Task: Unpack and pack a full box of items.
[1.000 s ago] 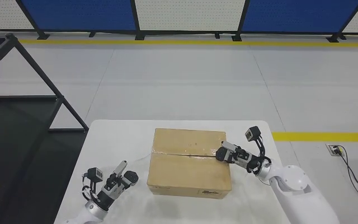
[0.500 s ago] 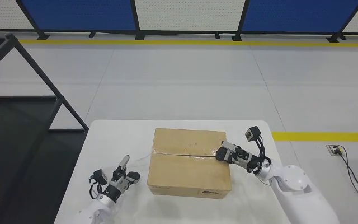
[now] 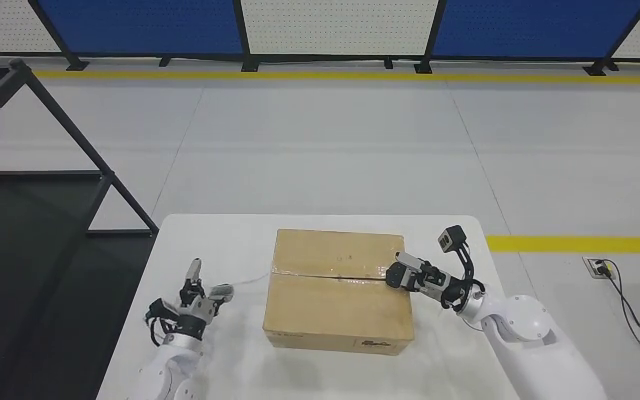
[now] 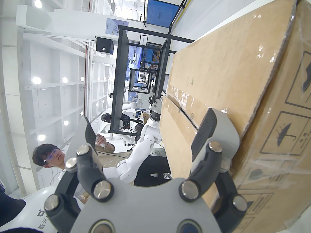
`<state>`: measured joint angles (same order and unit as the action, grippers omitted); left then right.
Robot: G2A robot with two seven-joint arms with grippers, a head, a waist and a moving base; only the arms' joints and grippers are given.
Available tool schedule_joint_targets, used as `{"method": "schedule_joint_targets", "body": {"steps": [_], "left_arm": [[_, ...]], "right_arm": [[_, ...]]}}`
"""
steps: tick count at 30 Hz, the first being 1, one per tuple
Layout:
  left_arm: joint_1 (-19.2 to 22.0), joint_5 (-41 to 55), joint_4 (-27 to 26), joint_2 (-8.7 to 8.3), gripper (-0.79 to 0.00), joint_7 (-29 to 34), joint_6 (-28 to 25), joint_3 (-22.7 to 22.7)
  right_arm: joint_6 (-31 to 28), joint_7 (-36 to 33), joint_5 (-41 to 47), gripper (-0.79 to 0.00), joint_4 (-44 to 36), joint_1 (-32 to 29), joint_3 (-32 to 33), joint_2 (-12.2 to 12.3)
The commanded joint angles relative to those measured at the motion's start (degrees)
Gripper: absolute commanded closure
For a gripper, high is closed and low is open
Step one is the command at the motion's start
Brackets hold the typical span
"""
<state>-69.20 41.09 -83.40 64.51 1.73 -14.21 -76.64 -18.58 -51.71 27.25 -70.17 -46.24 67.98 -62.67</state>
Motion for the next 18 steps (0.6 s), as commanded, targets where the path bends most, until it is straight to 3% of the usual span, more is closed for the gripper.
{"method": "schedule_joint_targets", "body": {"steps": [1, 9, 18], "left_arm": [[-0.70, -0.08, -1.48, 0.04, -0.785, -0.72, -0.65, -1.06], [-1.36, -2.48, -5.96, 0.21, -0.785, -3.04, -1.68, -4.67], [-1.20, -5.75, -10.60, 0.82, -0.785, -4.55, -1.60, -5.18]], "right_arm": [[0.00, 0.00, 0.00, -0.785, 0.00, 0.00, 0.00, 0.00], [0.00, 0.00, 0.00, -0.785, 0.00, 0.00, 0.00, 0.00], [0.53, 0.97, -0.34, -0.785, -1.23, -0.88, -0.09, -0.03]]}}
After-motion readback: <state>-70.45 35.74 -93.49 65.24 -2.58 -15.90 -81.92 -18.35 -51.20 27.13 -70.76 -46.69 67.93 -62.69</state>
